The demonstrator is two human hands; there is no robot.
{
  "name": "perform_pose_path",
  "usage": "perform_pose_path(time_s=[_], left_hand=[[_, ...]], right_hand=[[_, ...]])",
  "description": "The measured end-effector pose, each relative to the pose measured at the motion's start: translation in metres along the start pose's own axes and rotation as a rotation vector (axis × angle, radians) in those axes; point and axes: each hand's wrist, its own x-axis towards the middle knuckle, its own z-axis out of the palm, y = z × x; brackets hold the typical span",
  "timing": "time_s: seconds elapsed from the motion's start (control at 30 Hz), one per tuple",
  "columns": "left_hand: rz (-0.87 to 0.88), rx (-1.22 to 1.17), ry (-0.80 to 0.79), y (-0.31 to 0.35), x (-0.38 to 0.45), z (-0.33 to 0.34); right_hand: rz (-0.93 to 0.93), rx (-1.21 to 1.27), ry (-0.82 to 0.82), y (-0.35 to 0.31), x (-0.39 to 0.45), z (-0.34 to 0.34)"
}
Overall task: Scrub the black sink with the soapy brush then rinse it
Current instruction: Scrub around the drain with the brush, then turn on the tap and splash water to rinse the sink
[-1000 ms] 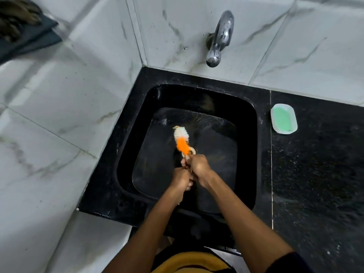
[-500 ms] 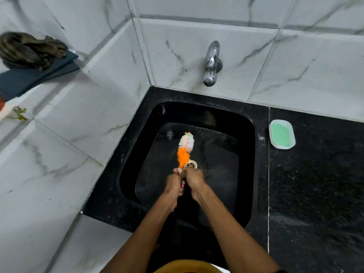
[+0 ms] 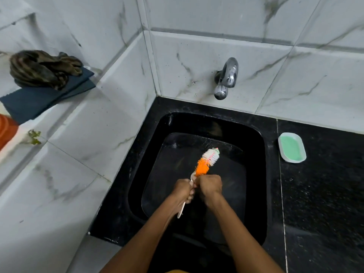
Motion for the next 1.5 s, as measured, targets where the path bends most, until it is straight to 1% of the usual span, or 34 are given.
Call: perform_pose_path(time_s=[0.13,0.2,0.33,0.4,0.47,0.53,0.6,0.63,0.7,0.73,0.8,0.83,0.87,0.93,1.0,1.07,1.13,1.17,1.23,1.27,1.33,1.4,1.43,1.47,1.5], left_hand=[[0.059,-0.006,-0.073,0.010,0.014,-0.021],[0.068,0.009,-0.098,0.015,0.018,-0.030],[0.075,0.086,-0.129,0.021,0.023,-0.039],[0.072,0.105,-0.108,0.023,0.026,-0.041],[0.093,0.111,-0.061,0.024,0.029,-0.042],[0.136,0.108,-0.031,0.021,0.032,-0.044],[0.149,0.126,-0.026,0.017,0.033,-0.048],[0.145,0.136,-0.016,0.013,0.035,-0.049],[0.121,0.123,0.014,0.007,0.038,-0.052],[0.107,0.117,0.030,0.005,0.038,-0.053],[0.091,0.122,0.063,0.001,0.038,-0.054],[0.091,0.125,0.076,-0.001,0.038,-0.055],[0.092,0.127,0.088,-0.002,0.037,-0.056],[0.107,0.119,0.107,-0.005,0.035,-0.056],[0.107,0.119,0.121,-0.008,0.034,-0.058],[0.113,0.130,0.134,-0.010,0.030,-0.058],[0.112,0.135,0.147,-0.014,0.028,-0.060],[0.111,0.131,0.154,-0.017,0.025,-0.061],[0.106,0.130,0.173,-0.020,0.020,-0.062],[0.105,0.132,0.188,-0.021,0.017,-0.063],[0.105,0.137,0.213,-0.021,0.013,-0.063],[0.106,0.129,0.235,-0.022,0.010,-0.062],[0.104,0.115,0.252,-0.023,0.009,-0.063],[0.106,0.095,0.271,-0.025,0.009,-0.064],[0.103,0.076,0.289,-0.028,0.009,-0.065]], right_hand=[[0.152,0.178,-0.110,-0.014,0.008,0.006],[0.211,0.264,-0.133,-0.019,0.012,0.011],[0.203,0.304,-0.050,-0.019,0.014,0.025],[0.182,0.280,-0.029,-0.019,0.014,0.031],[0.169,0.237,-0.044,-0.021,0.012,0.032],[0.161,0.141,-0.113,-0.025,0.011,0.029],[0.154,-0.025,-0.210,-0.035,0.009,0.018],[0.152,-0.105,-0.225,-0.042,0.009,0.011],[0.093,-0.203,-0.130,-0.064,0.015,-0.003],[0.028,-0.197,-0.060,-0.081,0.017,-0.009],[-0.127,-0.053,0.027,-0.121,0.020,-0.021],[-0.202,0.046,0.030,-0.144,0.021,-0.026],[-0.259,0.136,-0.008,-0.167,0.023,-0.032],[-0.319,0.282,-0.136,-0.207,0.028,-0.041],[-0.313,0.356,-0.223,-0.233,0.040,-0.043],[-0.284,0.472,-0.259,-0.250,0.052,-0.039],[-0.219,0.591,-0.246,-0.262,0.066,-0.032],[-0.185,0.587,-0.220,-0.265,0.070,-0.029],[-0.200,0.465,-0.204,-0.267,0.084,-0.024],[-0.249,0.326,-0.169,-0.267,0.084,-0.021],[-0.410,-0.018,-0.007,-0.262,0.078,-0.014],[-0.595,-0.302,0.246,-0.251,0.068,-0.011],[-0.702,-0.368,0.313,-0.246,0.063,-0.010],[-0.781,-0.381,0.333,-0.238,0.062,-0.009],[-0.812,-0.360,0.328,-0.230,0.067,-0.008]])
